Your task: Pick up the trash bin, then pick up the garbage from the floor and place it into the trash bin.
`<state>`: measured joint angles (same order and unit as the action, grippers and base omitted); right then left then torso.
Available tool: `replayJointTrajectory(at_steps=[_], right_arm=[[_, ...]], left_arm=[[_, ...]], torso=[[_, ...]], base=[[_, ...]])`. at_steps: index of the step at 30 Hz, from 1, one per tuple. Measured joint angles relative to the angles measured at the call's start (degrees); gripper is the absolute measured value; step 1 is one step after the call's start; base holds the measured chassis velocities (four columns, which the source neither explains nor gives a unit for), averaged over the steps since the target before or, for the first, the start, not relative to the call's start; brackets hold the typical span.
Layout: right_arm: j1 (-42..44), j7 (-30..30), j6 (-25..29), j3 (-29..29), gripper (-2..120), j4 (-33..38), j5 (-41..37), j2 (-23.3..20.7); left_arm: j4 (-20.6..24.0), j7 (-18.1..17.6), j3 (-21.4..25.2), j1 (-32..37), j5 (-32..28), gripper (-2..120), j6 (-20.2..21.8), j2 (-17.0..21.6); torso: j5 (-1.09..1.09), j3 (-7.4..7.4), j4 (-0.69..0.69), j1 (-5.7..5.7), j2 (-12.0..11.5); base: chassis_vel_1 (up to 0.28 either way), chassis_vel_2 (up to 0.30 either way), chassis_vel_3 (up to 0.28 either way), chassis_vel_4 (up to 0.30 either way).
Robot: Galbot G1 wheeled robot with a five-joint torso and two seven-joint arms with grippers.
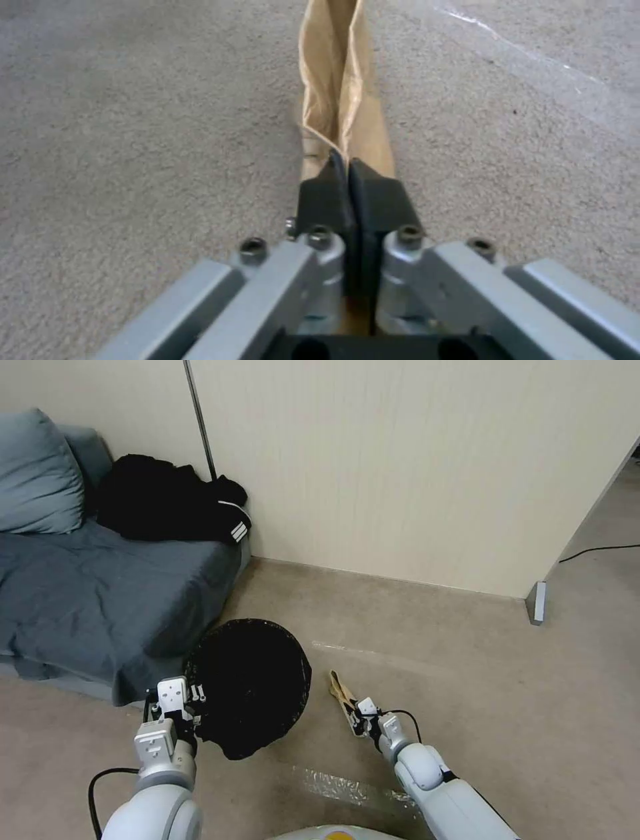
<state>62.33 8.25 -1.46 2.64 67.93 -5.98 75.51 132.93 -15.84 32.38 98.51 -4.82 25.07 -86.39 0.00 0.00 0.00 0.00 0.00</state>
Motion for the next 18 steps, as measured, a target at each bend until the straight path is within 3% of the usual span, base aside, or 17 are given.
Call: replayJointTrajectory(at_steps=[13, 18], right_arm=[[-0.16, 0.32, 1.46, 1.34, 0, 0.48, 0.09, 0.04], [1.18, 0.36, 2.31, 3.35, 0, 7.39, -0.89, -0.38]], left_arm=[[-0.28, 0.01, -0.05, -0.12, -0.05, 3, 0.03, 0.16], [-0.4, 0.01, 0.04, -0.15, -0.15, 3, 0.06, 0.34]], torso=[[0.01, 0.0, 0.0, 0.0, 0.0], [0.01, 0.0, 0.0, -0.01, 0.0]], base=[[0.0, 0.0, 0.0, 0.0], [0.0, 0.0, 0.0, 0.0]])
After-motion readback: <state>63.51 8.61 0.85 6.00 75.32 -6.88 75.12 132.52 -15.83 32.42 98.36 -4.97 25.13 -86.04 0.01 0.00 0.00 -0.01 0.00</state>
